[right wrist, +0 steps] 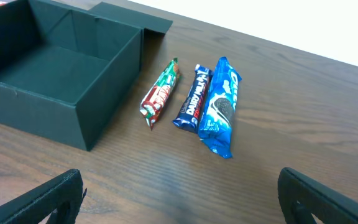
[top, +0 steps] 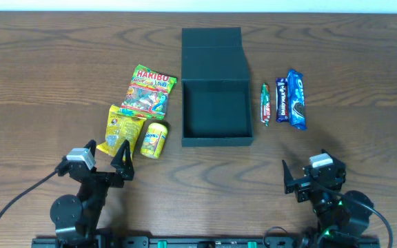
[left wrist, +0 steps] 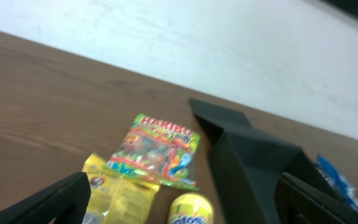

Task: Pack container
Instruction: 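Reach the left gripper to the Haribo bag and grasp its top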

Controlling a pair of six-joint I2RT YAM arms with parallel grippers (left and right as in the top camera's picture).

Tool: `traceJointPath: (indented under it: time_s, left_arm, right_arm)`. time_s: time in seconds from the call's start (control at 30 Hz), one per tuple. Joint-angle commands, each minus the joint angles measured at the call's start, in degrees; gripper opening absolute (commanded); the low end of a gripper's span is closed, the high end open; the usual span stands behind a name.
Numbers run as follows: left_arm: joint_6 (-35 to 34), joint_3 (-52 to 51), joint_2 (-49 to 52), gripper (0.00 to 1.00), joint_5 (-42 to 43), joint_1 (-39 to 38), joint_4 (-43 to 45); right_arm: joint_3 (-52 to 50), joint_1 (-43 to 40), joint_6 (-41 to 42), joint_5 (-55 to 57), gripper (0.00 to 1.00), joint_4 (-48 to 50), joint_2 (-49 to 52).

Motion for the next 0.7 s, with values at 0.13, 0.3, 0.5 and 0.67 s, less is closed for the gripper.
traceJointPath:
  time_s: [0.13, 0.3, 0.5, 0.67]
  left_arm:
    - [5.51, 20.06, 25.88, 0.95, 0.74, 0.28, 0.92]
    - [10.25, 38.71, 53.86, 0.96, 0.70, -0.35, -4.20]
    - [17.07, 52.46, 79.36, 0.96, -7.15, -7.08, -9.18]
    - [23.02, 57.59, 92.13, 0.95, -9.44, -12.50, -8.90]
  right_arm:
    - [-0.17, 0.39, 0.17, -0.59, 0.99, -0.02, -0.39]
    - [-0.17, 0.39, 0.15, -0.59, 0.99, -0.02, -0.39]
    - [-0.17, 0.39, 0.15, -0.59, 0.99, -0.02, -0.39]
    - [-0.17, 0.39, 0.15, -0.59, 0.99, -0.02, -0.39]
